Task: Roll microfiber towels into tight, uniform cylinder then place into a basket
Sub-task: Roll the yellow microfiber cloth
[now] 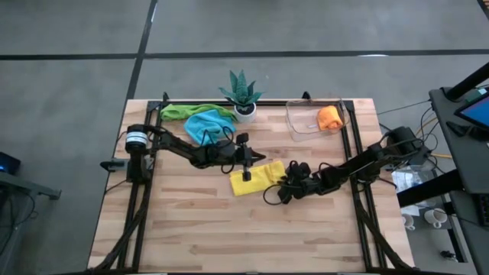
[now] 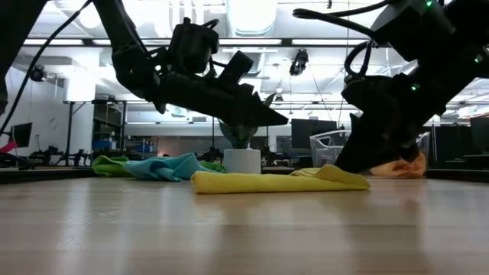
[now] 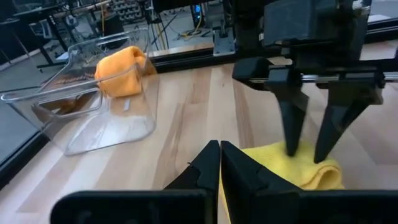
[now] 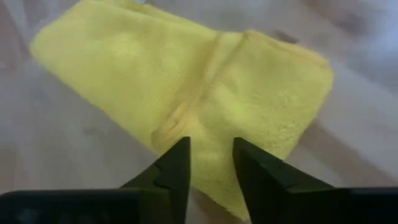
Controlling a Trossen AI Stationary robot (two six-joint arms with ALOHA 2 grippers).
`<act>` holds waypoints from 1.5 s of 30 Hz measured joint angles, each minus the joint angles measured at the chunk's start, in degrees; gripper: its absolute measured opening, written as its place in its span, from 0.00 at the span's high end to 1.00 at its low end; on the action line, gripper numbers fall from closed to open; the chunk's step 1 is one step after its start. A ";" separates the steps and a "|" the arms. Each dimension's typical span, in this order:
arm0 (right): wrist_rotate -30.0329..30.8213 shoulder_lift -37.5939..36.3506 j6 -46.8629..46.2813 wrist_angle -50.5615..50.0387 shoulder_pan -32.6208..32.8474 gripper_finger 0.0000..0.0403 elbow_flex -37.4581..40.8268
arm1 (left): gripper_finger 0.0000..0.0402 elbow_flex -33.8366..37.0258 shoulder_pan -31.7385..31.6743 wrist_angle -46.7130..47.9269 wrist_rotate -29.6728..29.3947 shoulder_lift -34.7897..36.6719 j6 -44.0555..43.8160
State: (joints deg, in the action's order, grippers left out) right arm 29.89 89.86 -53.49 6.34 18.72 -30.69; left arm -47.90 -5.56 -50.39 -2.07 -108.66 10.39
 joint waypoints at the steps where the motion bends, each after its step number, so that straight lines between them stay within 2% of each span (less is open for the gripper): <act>1: 0.83 -0.38 0.03 -1.23 0.00 0.69 -0.35 | 1.00 -0.05 0.00 -0.03 0.00 0.00 0.00; 9: 6.94 -7.22 -0.25 -11.01 0.00 0.55 -1.31 | 1.00 -0.02 0.02 0.39 0.02 0.00 -0.02; 12: 7.45 -8.82 -3.89 -13.76 0.00 0.53 0.01 | 1.00 -0.02 0.19 0.46 0.12 0.00 -0.81; 14: 7.45 -8.85 -7.35 -13.32 0.00 0.53 1.48 | 1.00 -0.12 0.45 1.74 1.71 0.07 -1.00; 17: 7.34 -8.11 -11.37 -10.41 0.00 0.52 3.67 | 1.00 -2.16 1.06 9.32 5.32 0.07 -0.76; 19: 7.25 -7.42 -12.34 -7.65 -0.02 0.52 4.64 | 1.00 -4.68 1.54 13.58 5.60 -0.89 -0.55; 23: 6.03 -6.05 -12.55 -2.03 -0.21 0.52 5.38 | 1.00 -9.68 2.55 14.49 5.57 -5.55 1.10; 29: 3.14 -3.49 -12.73 -0.42 -1.47 0.52 5.61 | 1.00 -16.40 3.97 15.50 3.93 -12.78 3.49; 35: 2.69 -3.53 -12.66 -0.15 -1.51 0.52 5.87 | 1.00 -17.49 5.43 15.41 3.56 -13.40 3.54; 45: 2.68 -3.54 -13.58 0.86 -1.53 0.52 5.96 | 1.00 -17.41 6.82 20.71 3.21 -14.38 3.41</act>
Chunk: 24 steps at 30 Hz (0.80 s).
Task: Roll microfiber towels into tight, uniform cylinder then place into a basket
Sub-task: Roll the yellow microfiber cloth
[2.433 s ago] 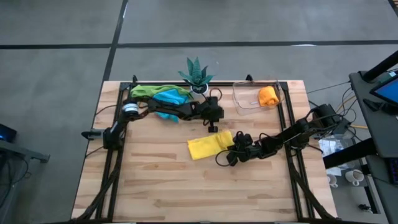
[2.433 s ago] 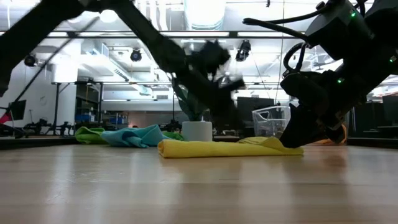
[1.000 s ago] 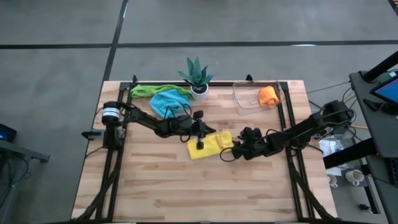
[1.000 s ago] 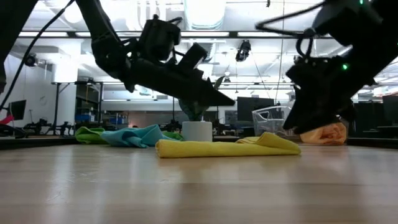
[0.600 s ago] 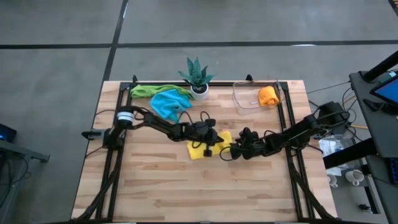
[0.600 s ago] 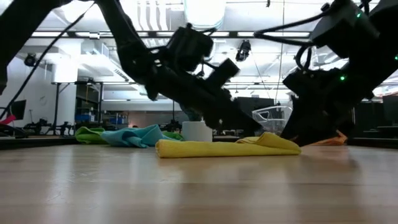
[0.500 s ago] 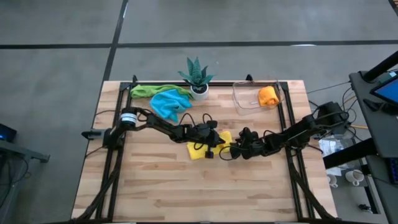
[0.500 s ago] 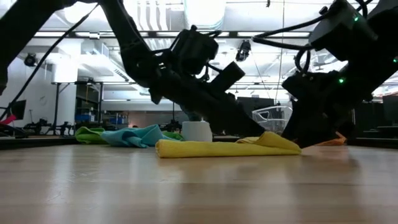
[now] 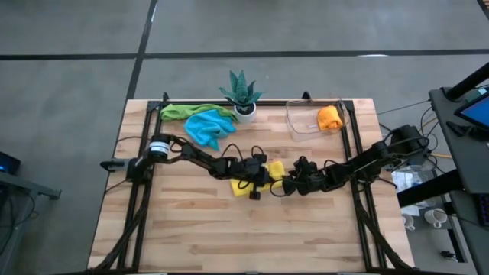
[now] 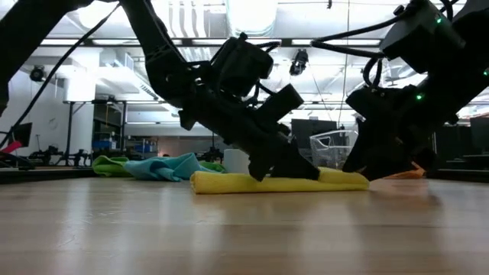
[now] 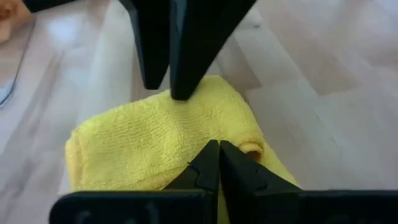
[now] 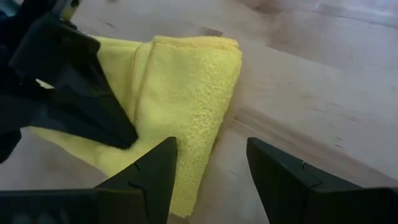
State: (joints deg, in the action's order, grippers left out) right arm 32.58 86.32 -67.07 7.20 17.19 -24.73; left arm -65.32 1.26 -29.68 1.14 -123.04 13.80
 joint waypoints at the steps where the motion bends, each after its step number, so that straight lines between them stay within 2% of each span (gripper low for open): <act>1: 0.00 0.00 -0.07 0.26 0.00 0.52 0.00 | 1.00 0.00 0.20 0.35 -0.06 0.00 0.00; 12: -1.11 2.35 -3.98 3.90 -1.14 0.54 0.00 | 1.00 0.07 0.74 -0.07 -0.98 -0.46 0.04; 17: -1.63 5.45 -4.60 10.12 -1.20 0.58 -0.02 | 1.00 0.14 0.72 -0.03 -1.12 -0.46 0.07; 24: -4.66 4.61 -4.65 10.75 -1.09 0.68 0.02 | 1.00 0.33 0.72 1.24 -1.31 -0.46 0.07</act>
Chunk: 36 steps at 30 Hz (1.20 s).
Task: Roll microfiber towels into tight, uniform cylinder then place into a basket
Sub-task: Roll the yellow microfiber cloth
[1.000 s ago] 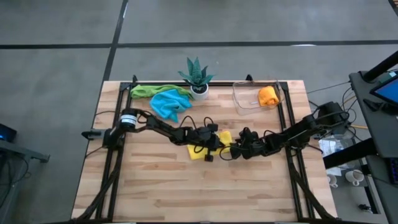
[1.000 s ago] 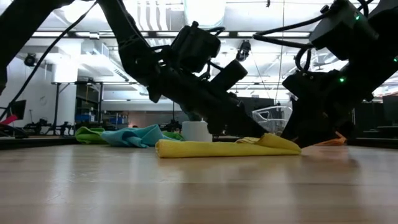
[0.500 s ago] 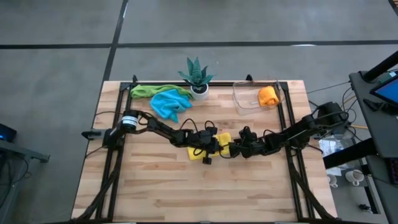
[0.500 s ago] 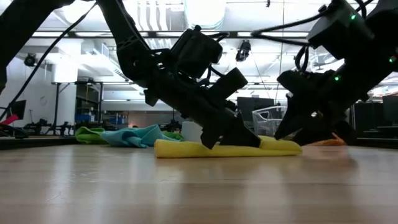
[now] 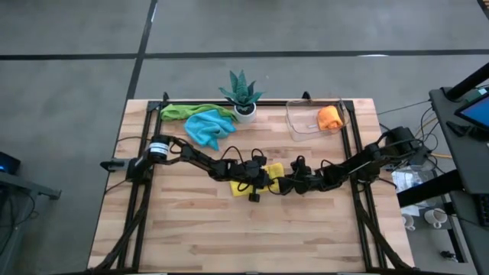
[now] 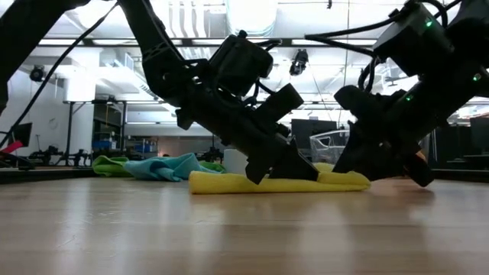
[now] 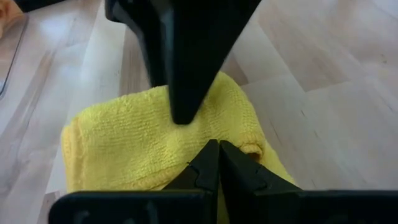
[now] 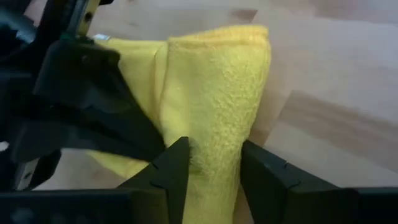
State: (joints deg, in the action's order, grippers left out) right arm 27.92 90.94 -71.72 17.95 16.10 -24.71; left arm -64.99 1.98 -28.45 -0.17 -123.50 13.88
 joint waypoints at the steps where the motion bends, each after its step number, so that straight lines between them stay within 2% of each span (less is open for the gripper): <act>1: -0.28 -0.09 0.00 0.06 0.00 0.70 0.00 | 1.00 0.00 0.00 0.03 0.00 0.00 0.01; 5: -0.30 -0.02 0.40 -0.15 0.00 0.81 0.04 | 1.00 0.04 0.00 0.15 -0.04 0.00 0.01; 10: 0.07 -0.52 5.54 -0.13 0.00 0.96 0.04 | 1.00 0.26 0.02 -2.05 -0.45 -0.17 -0.04; 14: 0.20 -2.41 7.03 -6.37 0.00 0.97 -0.41 | 1.00 -0.20 0.35 -3.08 -1.94 -0.11 0.01; 21: 0.39 -10.85 5.97 -28.34 0.00 0.97 -2.52 | 1.00 -1.74 0.39 -3.51 -1.94 0.24 -0.01; 28: 0.13 -17.22 4.22 -54.56 -0.02 0.97 -9.00 | 1.00 -7.12 0.87 -4.05 -1.92 -1.97 -2.58; 33: -2.14 -18.04 6.41 -56.14 -0.16 0.97 -11.94 | 1.00 -13.32 0.73 -4.53 -1.92 -5.88 -0.75; 36: -2.51 -16.99 8.17 -56.22 -0.26 0.97 -12.96 | 1.00 -17.30 0.56 -5.27 -3.01 -9.19 3.97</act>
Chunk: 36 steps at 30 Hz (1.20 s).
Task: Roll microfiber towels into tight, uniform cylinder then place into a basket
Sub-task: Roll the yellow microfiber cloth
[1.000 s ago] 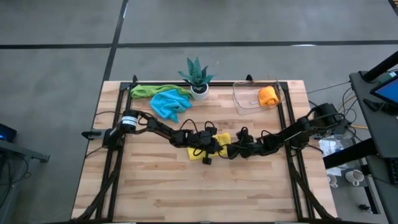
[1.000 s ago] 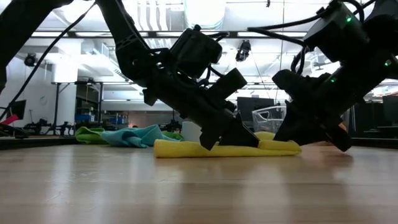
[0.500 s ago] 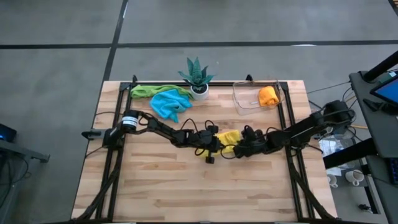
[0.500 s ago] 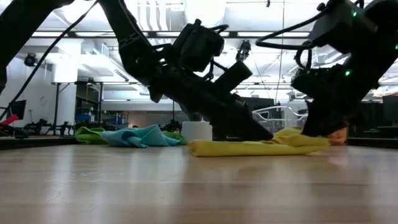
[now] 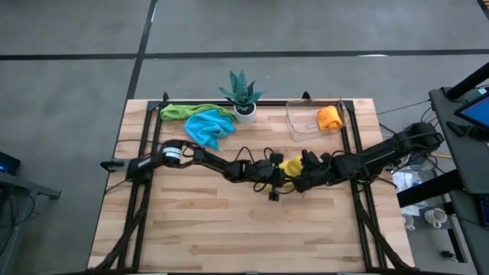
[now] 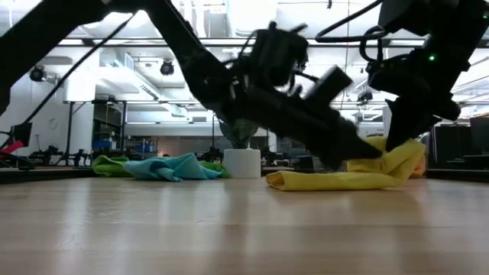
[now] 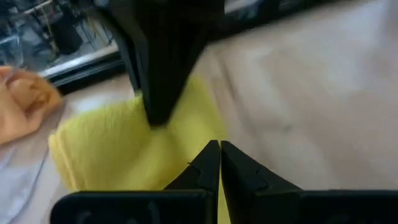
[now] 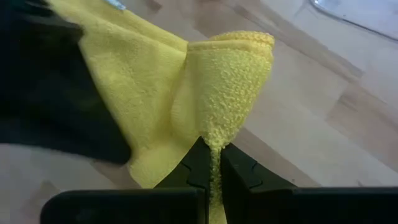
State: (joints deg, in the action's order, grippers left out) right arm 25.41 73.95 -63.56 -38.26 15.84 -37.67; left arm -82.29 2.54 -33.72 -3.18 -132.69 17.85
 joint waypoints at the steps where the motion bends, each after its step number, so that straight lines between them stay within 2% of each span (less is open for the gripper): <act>1: 0.04 0.37 0.21 0.10 0.00 0.97 -0.24 | 1.00 -1.00 -0.03 0.24 -1.48 -1.11 1.35; 5: -0.11 1.98 0.78 0.47 0.00 0.97 -0.75 | 1.00 -3.17 -0.70 0.11 -6.17 -3.93 2.12; 15: -0.33 5.73 2.70 1.46 -0.04 0.97 -3.91 | 1.00 -3.29 -2.71 -3.09 -6.41 -4.96 0.48; 27: -0.03 5.34 3.76 0.96 -0.66 0.97 -5.51 | 1.00 -3.46 -2.98 -3.75 -5.69 -6.66 -3.30; 31: 0.15 5.71 4.14 0.94 -0.87 0.97 -5.49 | 1.00 -3.70 -3.04 0.47 -4.70 -6.30 -3.73; 36: 0.66 5.29 4.25 -1.07 -0.87 0.97 -5.35 | 1.00 -2.11 -2.37 13.23 -4.91 -0.94 -1.89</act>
State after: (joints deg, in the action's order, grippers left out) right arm 26.07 79.24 -59.31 -39.34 14.96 -43.02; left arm -84.40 0.17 -20.49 -8.09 -133.63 15.96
